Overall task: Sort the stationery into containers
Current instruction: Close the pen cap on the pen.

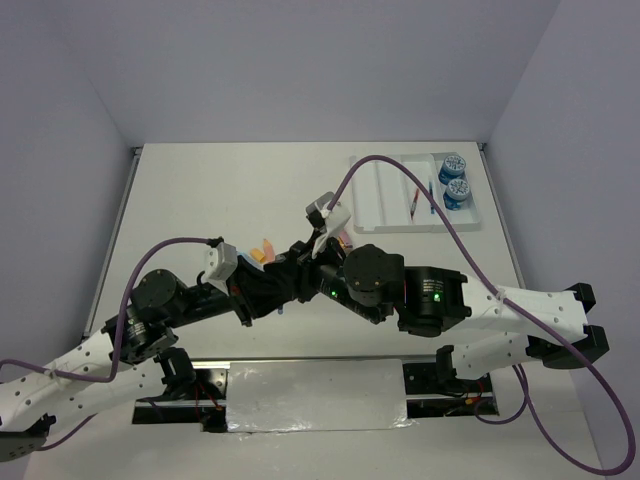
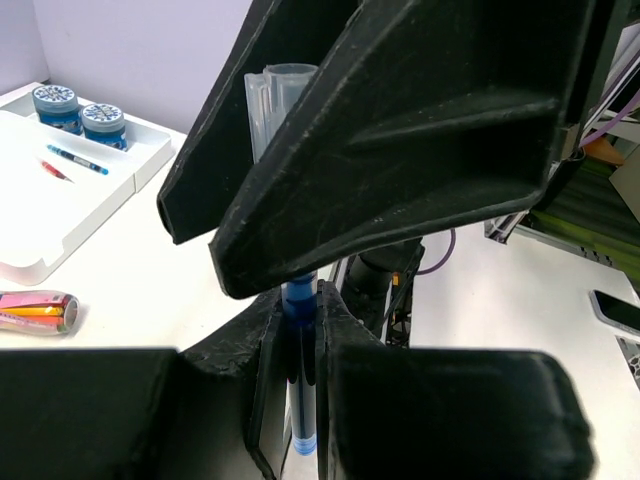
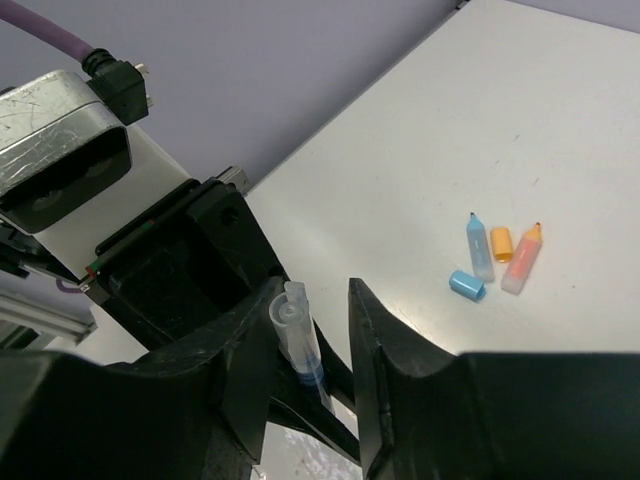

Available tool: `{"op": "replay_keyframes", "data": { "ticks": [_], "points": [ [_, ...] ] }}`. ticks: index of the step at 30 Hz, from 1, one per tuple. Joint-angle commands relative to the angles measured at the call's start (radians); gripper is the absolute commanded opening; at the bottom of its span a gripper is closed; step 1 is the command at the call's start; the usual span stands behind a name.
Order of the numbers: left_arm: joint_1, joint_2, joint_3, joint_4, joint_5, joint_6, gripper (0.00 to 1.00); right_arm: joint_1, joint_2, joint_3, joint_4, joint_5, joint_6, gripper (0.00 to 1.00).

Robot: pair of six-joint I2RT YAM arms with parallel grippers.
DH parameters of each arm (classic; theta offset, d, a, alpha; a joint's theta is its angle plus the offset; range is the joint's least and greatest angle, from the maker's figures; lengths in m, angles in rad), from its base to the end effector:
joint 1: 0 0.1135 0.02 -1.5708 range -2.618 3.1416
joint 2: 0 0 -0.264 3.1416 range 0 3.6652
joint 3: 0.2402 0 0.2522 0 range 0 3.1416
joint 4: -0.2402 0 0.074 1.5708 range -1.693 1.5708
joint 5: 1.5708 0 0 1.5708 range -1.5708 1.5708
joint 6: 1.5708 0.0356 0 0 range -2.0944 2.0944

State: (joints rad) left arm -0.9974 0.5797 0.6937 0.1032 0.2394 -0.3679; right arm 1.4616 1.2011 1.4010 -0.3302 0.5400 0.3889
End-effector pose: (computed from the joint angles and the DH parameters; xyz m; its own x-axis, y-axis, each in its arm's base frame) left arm 0.0698 -0.1236 0.3690 -0.2296 -0.2885 -0.9295 0.9208 0.2451 -0.3035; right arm 0.0461 0.2529 0.4535 -0.3153 0.1081 -0.9428 -0.7322 0.6044 0.3141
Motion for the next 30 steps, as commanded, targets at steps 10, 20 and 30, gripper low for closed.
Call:
{"op": "replay_keyframes", "data": {
  "ticks": [10, 20, 30],
  "points": [
    [0.003, -0.003, 0.023, 0.036, -0.003, 0.017, 0.00, 0.008, -0.043, 0.004, 0.065, 0.012, -0.018, 0.55],
    [0.003, -0.001, 0.023, 0.030, 0.000, 0.018, 0.00, 0.006, -0.061, 0.001, 0.088, 0.031, -0.038, 0.46],
    [0.003, 0.000, 0.033, 0.021, -0.017, 0.017, 0.00, 0.006, -0.060, -0.039, 0.103, 0.005, -0.036, 0.14]
  ]
}}
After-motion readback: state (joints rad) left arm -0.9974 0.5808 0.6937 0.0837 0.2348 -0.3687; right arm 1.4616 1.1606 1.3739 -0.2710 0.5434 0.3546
